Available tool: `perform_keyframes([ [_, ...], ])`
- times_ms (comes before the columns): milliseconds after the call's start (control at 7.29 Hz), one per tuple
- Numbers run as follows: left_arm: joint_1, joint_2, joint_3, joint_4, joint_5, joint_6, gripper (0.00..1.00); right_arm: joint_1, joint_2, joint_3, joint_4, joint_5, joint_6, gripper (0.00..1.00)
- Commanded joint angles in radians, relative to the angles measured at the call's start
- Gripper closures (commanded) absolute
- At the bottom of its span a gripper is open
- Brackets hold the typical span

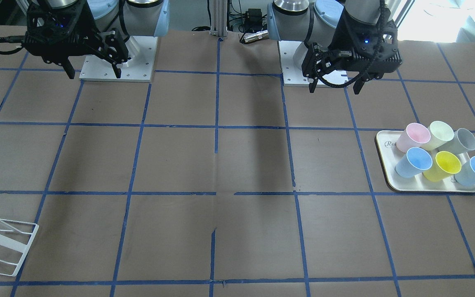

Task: Transfer IKEA cup to right arm and place on rack

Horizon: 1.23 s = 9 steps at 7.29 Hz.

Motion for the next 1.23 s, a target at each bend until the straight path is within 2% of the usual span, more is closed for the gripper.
perform_keyframes([
  [0,0.000,-0.001,0.000,0.000,-0.003,0.000,0.00,0.000,0.000,0.000,0.000,0.000,0.001,0.00],
  [1097,0.000,0.001,-0.005,0.000,-0.006,0.000,0.00,0.002,-0.006,0.000,0.010,0.001,0.009,0.00],
])
